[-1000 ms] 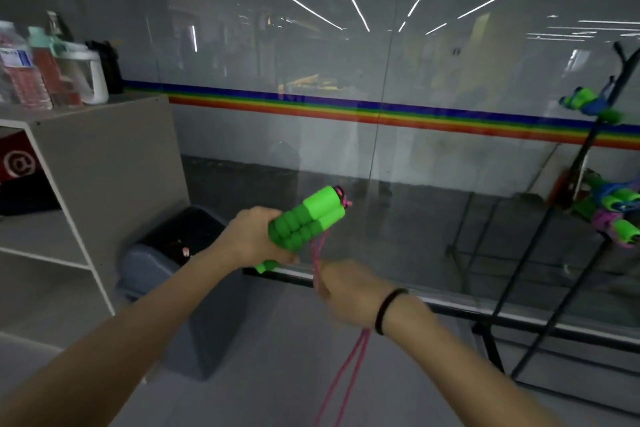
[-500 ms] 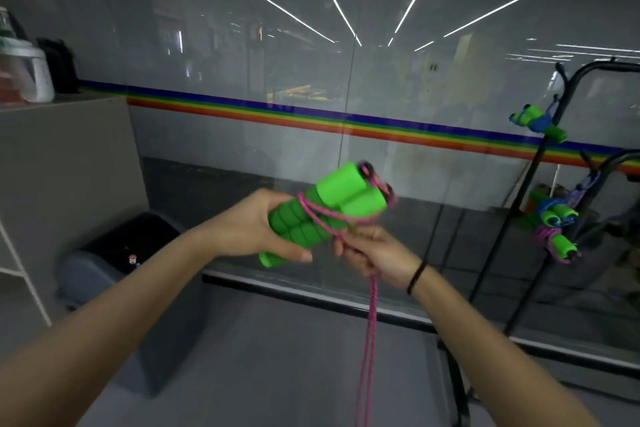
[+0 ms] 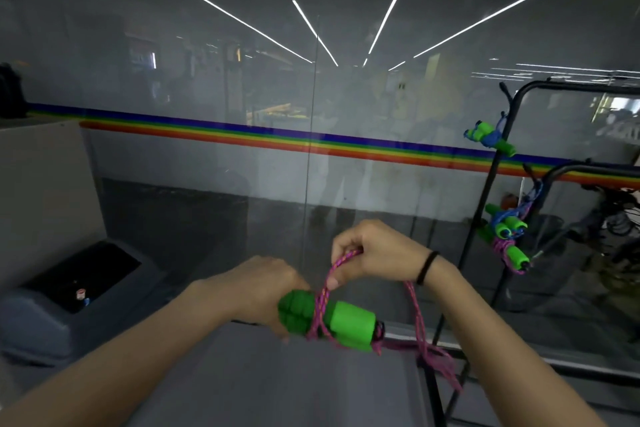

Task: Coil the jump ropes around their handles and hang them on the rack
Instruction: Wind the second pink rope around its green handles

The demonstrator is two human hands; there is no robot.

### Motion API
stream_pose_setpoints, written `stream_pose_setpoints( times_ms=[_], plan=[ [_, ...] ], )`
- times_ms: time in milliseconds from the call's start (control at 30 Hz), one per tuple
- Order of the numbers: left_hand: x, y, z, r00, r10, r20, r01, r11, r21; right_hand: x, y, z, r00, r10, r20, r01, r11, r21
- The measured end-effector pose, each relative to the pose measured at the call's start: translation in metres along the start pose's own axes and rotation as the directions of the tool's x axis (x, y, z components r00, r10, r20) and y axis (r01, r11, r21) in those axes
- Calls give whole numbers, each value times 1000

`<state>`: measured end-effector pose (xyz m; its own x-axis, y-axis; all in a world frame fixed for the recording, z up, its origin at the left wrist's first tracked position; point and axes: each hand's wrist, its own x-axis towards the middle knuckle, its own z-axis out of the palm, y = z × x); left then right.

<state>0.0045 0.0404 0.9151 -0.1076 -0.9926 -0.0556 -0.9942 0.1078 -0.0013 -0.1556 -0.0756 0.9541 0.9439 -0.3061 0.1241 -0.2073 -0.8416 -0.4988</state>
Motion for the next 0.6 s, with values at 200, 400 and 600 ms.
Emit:
stream_pose_setpoints(
  times_ms=[200,400,600],
  plan=[
    [1,-7,-11,976,-44,-215,-143,615,-776,-8,33,33,938,318,-141,-195,817,543],
    [17,-22,-2,938,-260,-229,-63,523,-850,0,18,61,940,318,-123,-246,881,404],
    [14,-57,13,886,-337,-318,81,788,-611,-5,-13,56,993,113,-16,-114,988,-104]
  ],
)
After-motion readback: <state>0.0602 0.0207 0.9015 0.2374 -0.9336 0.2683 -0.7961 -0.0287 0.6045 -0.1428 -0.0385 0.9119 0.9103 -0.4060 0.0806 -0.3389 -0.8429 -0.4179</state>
